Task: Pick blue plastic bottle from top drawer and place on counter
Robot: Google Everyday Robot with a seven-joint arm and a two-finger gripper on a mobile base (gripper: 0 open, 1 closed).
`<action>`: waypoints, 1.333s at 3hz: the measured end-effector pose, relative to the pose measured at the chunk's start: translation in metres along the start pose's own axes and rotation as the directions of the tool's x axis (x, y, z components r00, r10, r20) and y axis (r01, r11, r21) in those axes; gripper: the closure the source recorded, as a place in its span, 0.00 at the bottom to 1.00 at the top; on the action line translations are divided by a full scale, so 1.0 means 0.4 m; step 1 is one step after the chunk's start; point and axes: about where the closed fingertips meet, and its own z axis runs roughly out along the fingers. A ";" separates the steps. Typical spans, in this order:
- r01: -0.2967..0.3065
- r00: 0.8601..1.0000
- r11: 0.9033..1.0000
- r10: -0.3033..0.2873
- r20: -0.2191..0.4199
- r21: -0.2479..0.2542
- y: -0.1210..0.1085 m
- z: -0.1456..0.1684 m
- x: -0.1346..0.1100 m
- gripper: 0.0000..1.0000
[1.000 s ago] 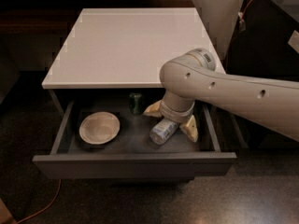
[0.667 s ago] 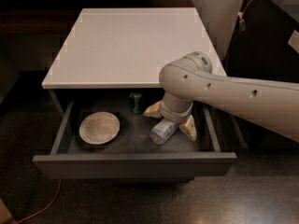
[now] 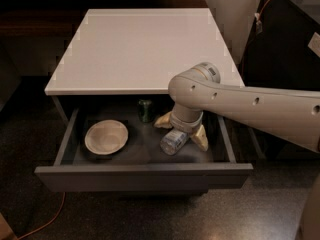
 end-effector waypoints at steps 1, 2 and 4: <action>-0.004 1.000 1.000 0.004 0.004 -0.012 0.001 0.042 0.015 0.00; 0.006 1.000 0.999 -0.006 -0.008 -0.034 -0.008 0.077 0.021 0.21; 0.012 0.998 1.000 -0.013 -0.067 -0.013 -0.024 0.021 0.002 0.74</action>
Offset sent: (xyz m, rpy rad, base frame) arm 0.0213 0.0025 -0.0405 -0.0543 0.0119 0.0072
